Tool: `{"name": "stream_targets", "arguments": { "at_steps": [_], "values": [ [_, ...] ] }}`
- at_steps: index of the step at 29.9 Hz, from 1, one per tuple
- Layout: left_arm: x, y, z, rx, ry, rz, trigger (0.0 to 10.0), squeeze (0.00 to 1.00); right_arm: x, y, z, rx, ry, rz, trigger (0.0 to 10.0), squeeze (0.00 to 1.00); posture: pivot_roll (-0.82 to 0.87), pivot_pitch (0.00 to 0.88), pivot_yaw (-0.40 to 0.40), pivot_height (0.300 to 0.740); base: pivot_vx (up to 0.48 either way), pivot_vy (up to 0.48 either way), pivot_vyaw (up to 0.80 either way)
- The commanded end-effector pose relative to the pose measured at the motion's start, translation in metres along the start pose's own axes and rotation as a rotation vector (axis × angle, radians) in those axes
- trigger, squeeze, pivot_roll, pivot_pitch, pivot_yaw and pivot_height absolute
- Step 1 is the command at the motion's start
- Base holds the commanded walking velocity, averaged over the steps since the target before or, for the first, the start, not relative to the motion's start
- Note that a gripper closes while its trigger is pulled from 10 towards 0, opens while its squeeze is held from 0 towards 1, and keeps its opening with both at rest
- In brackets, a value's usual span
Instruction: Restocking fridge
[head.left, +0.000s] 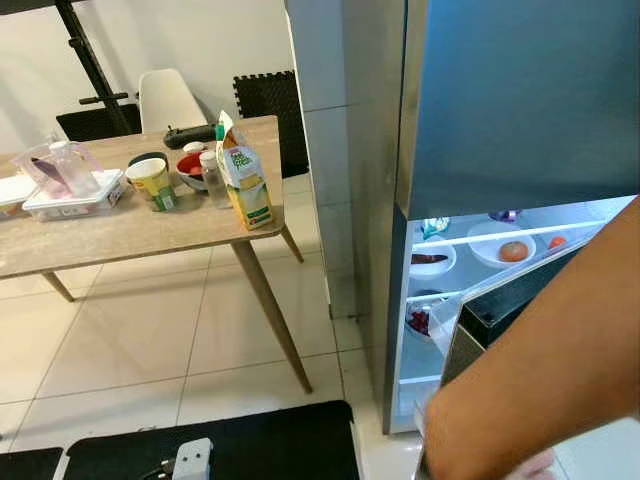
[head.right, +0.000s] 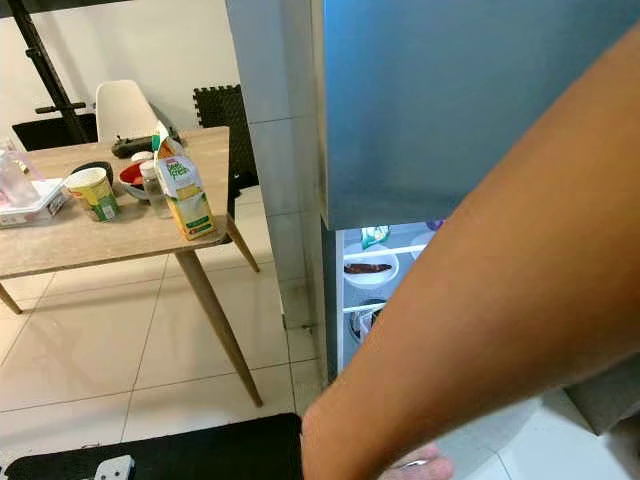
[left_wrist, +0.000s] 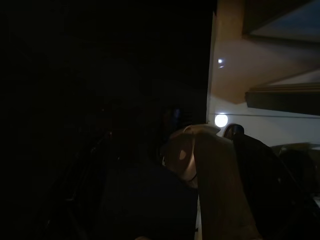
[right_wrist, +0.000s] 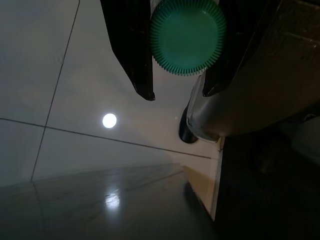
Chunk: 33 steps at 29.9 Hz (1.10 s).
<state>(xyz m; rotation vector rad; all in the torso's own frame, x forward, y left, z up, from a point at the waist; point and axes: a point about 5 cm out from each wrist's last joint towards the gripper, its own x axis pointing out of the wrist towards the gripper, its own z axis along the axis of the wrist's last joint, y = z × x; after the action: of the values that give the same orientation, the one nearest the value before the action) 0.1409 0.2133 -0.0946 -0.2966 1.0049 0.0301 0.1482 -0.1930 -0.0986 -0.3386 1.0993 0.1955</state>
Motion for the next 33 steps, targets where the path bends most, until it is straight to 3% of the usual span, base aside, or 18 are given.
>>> {"name": "stream_targets", "arguments": {
  "at_steps": [1,8,19,26,33],
  "values": [
    [0.001,-0.002,-0.002,-0.009,0.003,0.003,10.0,0.00,0.001,0.001,0.004,-0.027,-0.004,0.007,10.0,0.00,0.00,0.000,0.057,0.740,0.000,0.000,0.00],
    [0.001,-0.004,-0.005,-0.012,0.005,0.004,10.0,0.00,-0.001,-0.007,-0.001,-0.024,0.009,-0.010,10.0,0.00,-0.02,0.000,0.044,0.740,0.000,0.000,0.00],
    [0.001,-0.005,-0.007,-0.001,0.013,0.009,10.0,0.00,-0.006,-0.040,-0.012,0.049,0.028,-0.101,10.0,0.00,-0.03,0.000,0.023,0.740,0.000,0.000,0.00],
    [-0.001,0.000,-0.010,0.009,0.024,0.023,10.0,0.00,-0.008,-0.041,-0.018,0.066,0.046,-0.107,10.0,0.00,-0.02,0.000,0.006,0.740,0.000,0.000,0.00],
    [-0.003,0.010,-0.001,-0.027,-0.019,0.059,10.0,0.00,-0.005,-0.032,-0.012,-0.001,0.033,-0.064,10.0,0.00,-0.02,0.000,0.015,0.740,0.000,0.000,0.00]
  ]
}}
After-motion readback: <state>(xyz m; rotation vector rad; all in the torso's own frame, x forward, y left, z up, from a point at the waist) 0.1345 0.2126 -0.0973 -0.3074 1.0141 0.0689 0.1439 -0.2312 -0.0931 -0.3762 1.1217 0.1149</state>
